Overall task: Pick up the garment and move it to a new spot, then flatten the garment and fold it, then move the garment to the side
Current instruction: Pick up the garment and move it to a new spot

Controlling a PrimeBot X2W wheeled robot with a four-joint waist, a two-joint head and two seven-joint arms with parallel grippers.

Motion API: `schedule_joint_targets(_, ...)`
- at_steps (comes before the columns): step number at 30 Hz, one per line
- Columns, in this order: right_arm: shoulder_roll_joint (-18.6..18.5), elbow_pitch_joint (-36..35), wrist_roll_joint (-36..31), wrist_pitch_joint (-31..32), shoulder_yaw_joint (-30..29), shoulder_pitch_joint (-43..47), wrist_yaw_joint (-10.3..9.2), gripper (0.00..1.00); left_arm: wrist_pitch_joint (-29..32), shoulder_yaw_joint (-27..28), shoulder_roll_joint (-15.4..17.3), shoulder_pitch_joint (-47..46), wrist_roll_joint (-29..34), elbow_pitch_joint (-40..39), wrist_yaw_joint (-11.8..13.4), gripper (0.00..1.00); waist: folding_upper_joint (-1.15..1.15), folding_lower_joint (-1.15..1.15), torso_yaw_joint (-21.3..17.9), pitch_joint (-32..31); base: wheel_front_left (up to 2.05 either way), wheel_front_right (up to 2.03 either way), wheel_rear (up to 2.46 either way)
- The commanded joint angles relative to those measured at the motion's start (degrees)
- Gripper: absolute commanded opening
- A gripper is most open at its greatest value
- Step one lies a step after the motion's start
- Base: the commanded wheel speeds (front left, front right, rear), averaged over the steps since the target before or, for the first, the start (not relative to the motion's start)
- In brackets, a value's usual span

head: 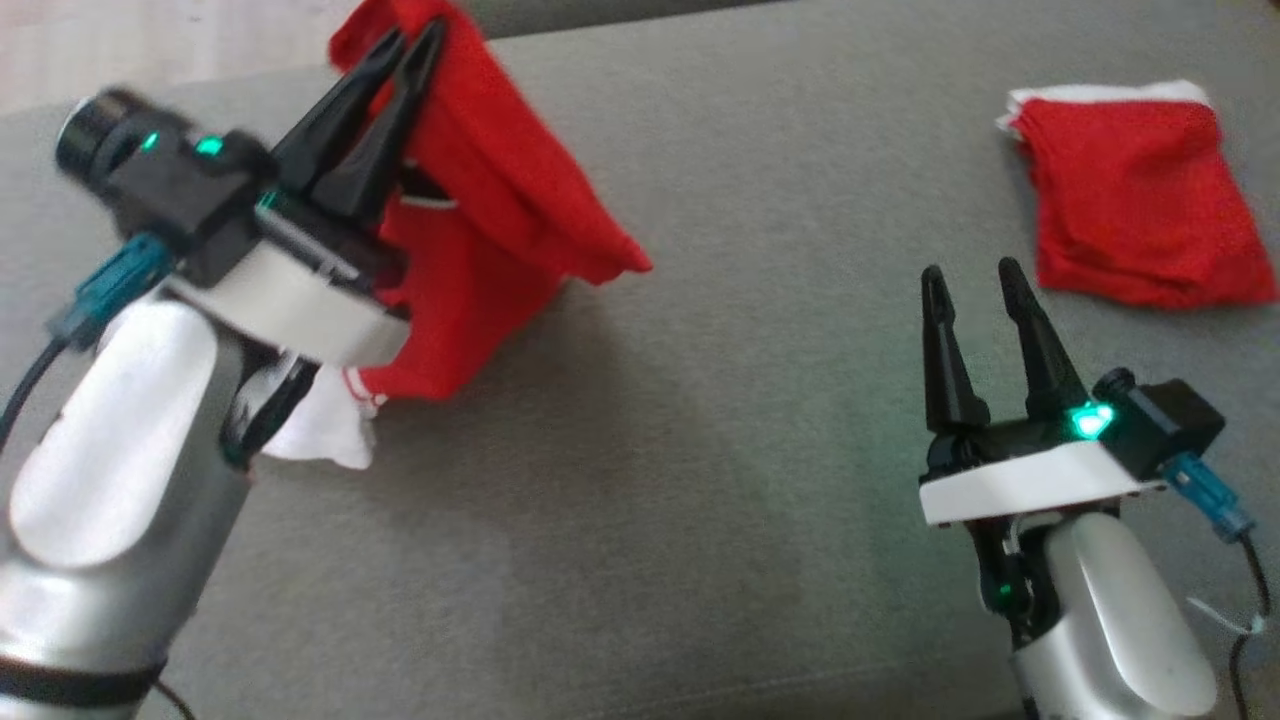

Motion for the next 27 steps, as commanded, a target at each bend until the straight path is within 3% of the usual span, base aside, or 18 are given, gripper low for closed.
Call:
schedule_joint_targets(1, -0.09, -2.77, 0.89, -0.61, 1.38, -2.75, -0.05, 1.0, 0.58, 0.97, 1.51, -6.32, 0.55, -1.67, -0.25, 0.0, 0.0, 0.0, -4.18, 2.84, 0.0, 0.0, 0.0)
schedule_joint_targets(11, -0.09, -4.37, 3.6, -0.62, 2.97, -4.97, -0.05, 1.0, 0.78, -10.42, -0.52, -20.31, -1.16, 7.49, -0.34, 0.0, 0.0, 0.0, -11.83, 8.58, 0.0, 0.0, 0.0)
schedule_joint_targets(13, -0.09, -4.44, 4.12, -0.62, 3.46, -5.25, -0.05, 1.0, 0.27, -12.75, -1.43, -23.44, -1.77, 11.22, -0.35, 1.0, 0.0, 0.0, -12.86, 9.46, 0.0, 0.0, 0.0)
schedule_joint_targets(20, -0.09, -4.28, 4.58, -0.62, 3.78, -5.54, -0.05, 1.0, -2.04, -17.44, -5.03, -29.48, -5.21, 21.42, -0.35, 1.0, 0.0, 0.0, -12.93, 10.29, 0.0, 0.0, 0.0)
schedule_joint_targets(27, -0.09, -3.8, 2.66, -0.62, 2.13, -5.47, -0.05, 1.0, -2.84, -15.21, -4.2, -27.13, -6.53, 23.18, -0.31, 1.0, 0.0, 0.0, -7.93, 8.08, 0.0, 0.0, 0.0)
